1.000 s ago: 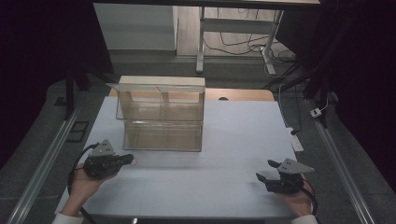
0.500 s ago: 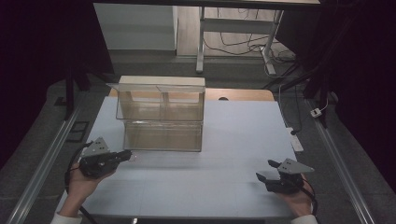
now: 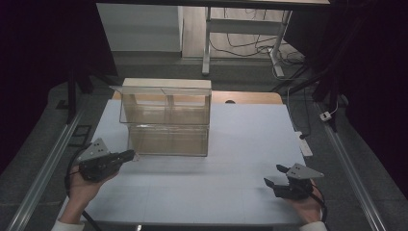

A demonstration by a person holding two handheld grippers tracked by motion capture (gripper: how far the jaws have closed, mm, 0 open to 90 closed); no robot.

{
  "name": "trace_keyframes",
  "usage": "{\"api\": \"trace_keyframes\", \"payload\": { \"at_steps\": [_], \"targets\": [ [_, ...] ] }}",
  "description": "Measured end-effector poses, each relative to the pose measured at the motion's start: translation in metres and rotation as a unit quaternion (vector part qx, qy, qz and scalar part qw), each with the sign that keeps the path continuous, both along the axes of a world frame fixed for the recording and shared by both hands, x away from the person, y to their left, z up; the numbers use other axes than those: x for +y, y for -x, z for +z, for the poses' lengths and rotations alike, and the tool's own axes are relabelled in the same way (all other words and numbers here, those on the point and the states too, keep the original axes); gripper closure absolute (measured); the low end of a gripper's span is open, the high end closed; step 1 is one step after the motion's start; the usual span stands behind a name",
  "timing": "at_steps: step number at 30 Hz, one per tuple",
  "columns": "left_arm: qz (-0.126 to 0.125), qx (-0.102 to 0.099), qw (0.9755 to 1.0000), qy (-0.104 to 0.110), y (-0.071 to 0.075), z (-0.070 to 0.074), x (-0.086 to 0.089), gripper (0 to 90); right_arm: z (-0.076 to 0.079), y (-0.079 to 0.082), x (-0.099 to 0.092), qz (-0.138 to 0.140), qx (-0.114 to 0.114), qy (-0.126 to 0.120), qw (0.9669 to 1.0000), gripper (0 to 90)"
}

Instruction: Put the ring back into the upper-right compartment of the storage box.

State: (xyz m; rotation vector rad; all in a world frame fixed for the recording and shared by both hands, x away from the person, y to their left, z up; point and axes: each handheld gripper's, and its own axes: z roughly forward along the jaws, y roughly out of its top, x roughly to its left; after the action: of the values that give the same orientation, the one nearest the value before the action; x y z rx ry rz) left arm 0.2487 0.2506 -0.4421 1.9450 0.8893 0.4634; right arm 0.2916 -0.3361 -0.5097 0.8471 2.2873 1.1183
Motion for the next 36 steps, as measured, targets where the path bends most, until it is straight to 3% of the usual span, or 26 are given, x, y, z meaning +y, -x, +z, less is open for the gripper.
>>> {"api": "trace_keyframes", "payload": {
  "at_steps": [6, 14, 17, 21, 26, 36],
  "targets": [
    [0.0, -0.013, 0.9999, 0.006, -0.002, 0.008, -0.001, 85.8, 0.0, 0.0, 0.0, 0.001, -0.002, -0.001, 1.0, 27.5],
    [0.0, -0.039, 0.9987, 0.033, -0.007, 0.028, -0.003, 85.8, -0.001, -0.001, -0.001, 0.001, -0.001, -0.007, 1.0, 27.6],
    [-0.008, -0.04, 0.9982, 0.044, -0.01, 0.035, -0.006, 85.7, -0.001, -0.001, -0.001, 0.002, 0.0, -0.006, 1.0, 27.6],
    [-0.018, -0.042, 0.9981, 0.042, -0.014, 0.043, -0.012, 85.6, -0.001, 0.0, -0.001, 0.001, -0.003, -0.005, 1.0, 27.8],
    [-0.029, -0.043, 0.9974, 0.049, -0.021, 0.051, -0.019, 85.6, 0.0, 0.003, -0.004, -0.006, -0.008, -0.019, 0.9998, 28.1],
    [-0.038, -0.043, 0.9962, 0.065, -0.033, 0.062, -0.03, 85.4, -0.001, 0.003, -0.004, -0.005, -0.01, -0.026, 0.9996, 28.2]
  ]
}}
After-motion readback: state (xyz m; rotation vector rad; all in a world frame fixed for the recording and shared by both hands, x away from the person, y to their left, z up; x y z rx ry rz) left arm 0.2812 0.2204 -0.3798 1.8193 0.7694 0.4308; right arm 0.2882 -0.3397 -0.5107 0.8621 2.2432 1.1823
